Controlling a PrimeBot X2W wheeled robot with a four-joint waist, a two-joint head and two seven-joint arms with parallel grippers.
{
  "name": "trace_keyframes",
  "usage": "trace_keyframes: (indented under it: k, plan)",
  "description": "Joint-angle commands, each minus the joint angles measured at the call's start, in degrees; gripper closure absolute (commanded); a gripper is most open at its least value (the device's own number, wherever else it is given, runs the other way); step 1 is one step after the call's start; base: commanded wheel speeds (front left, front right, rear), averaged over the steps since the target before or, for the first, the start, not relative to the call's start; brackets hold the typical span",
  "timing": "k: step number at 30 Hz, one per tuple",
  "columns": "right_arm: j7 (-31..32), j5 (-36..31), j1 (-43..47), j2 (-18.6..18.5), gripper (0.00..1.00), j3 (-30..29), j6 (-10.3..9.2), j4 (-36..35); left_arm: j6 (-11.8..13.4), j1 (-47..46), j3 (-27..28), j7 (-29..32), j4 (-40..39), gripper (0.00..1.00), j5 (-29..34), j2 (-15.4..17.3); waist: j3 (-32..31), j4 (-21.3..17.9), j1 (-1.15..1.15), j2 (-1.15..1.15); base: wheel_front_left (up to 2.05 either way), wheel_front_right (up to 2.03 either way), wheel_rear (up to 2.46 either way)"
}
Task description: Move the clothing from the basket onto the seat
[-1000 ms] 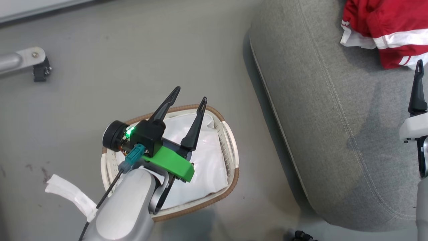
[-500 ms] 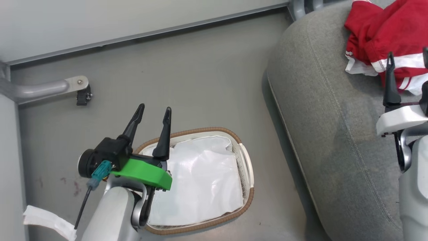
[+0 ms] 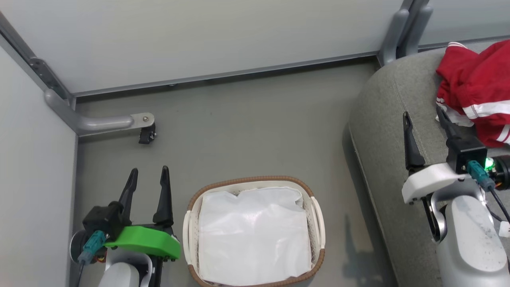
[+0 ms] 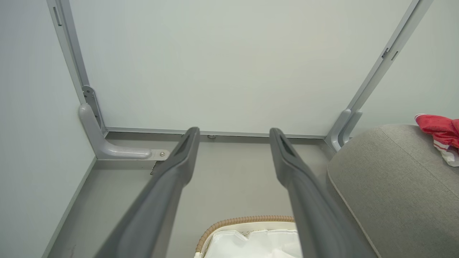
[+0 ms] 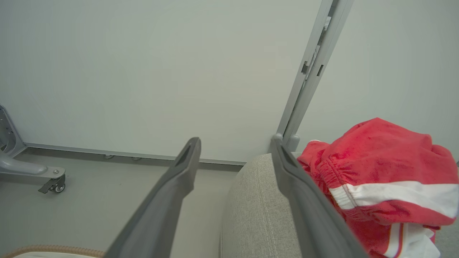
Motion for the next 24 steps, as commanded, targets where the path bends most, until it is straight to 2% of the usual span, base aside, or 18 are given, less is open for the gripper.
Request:
trace_keyframes:
  k: [1, 11, 24]
  plan:
    - [0.0, 1.9, 2.1, -0.1, 0.0, 0.5, -0.08, 0.4, 0.4, 1.7, 0.2, 0.0, -0.1, 0.0, -0.6, -0.1, -3.5, 2.8, 0.0, 0.0, 0.0, 0.0, 0.0]
    - [0.0, 9.2, 10.2, -0.1, 0.0, 3.5, -0.08, -1.2, 1.8, 7.6, 1.1, 0.0, -1.1, 0.0, -1.1, -0.1, -7.3, 4.6, 0.0, 0.0, 0.0, 0.0, 0.0]
    - [0.0, 11.9, 14.9, -0.1, 0.0, 6.0, -0.08, -1.2, 2.1, 9.8, 0.5, 0.0, -1.2, 0.0, -1.7, -0.1, -8.1, 5.2, 0.0, 0.0, 0.0, 0.0, 0.0]
